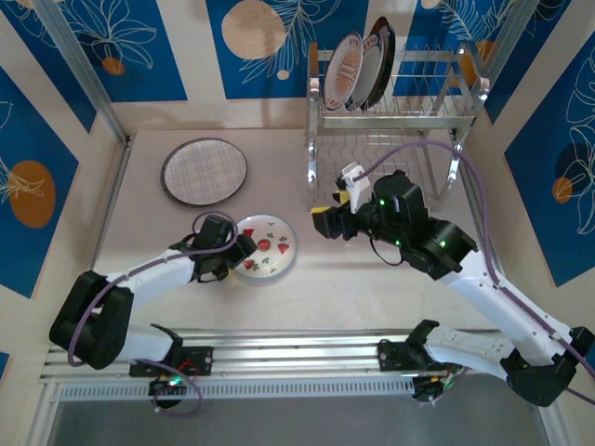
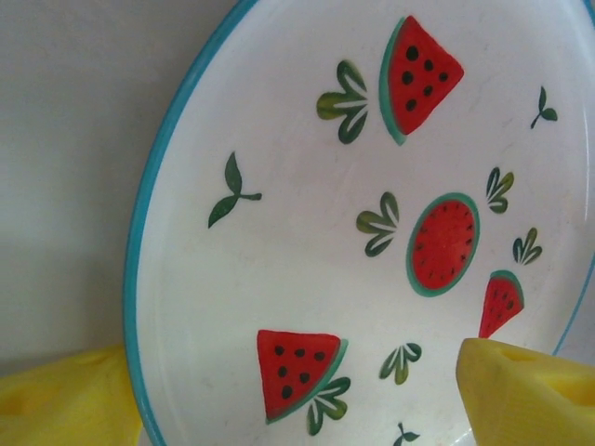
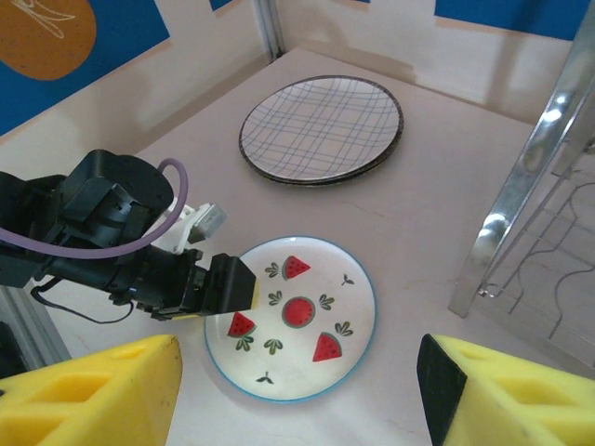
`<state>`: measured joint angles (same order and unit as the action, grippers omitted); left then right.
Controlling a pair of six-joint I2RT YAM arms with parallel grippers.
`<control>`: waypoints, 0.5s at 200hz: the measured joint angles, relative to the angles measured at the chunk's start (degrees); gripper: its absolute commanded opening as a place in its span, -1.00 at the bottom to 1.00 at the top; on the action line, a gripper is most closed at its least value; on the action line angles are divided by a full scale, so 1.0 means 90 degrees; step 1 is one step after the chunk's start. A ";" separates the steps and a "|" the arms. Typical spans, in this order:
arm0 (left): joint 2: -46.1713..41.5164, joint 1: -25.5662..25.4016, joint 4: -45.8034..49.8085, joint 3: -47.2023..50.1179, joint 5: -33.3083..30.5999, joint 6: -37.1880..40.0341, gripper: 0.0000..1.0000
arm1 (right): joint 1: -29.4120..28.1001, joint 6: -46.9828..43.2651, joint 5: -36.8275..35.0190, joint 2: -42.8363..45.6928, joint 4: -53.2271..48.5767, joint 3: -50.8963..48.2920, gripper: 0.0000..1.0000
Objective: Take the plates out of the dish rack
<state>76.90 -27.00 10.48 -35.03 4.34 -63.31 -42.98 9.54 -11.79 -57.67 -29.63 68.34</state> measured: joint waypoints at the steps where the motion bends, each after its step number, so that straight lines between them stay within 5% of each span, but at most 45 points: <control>1: 0.0000 0.0000 0.0010 -0.0007 -0.0002 -0.0002 0.77 | 0.0000 0.0000 -0.0012 0.0000 -0.0002 0.0015 0.37; 50: -0.0488 0.0000 0.0789 -0.0330 -0.0022 0.0080 0.96 | 0.0177 -0.0155 -0.0928 -0.0226 -0.0056 0.1025 0.32; 100: -0.1239 0.0039 0.1710 -0.1117 -0.0044 0.0294 0.96 | 0.1642 -0.0075 -0.1178 -0.1265 -0.0027 0.2730 0.32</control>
<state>65.76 -26.65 25.87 -45.08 3.95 -60.66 -28.21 8.86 -22.39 -69.06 -29.87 92.90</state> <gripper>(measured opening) 0.978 0.660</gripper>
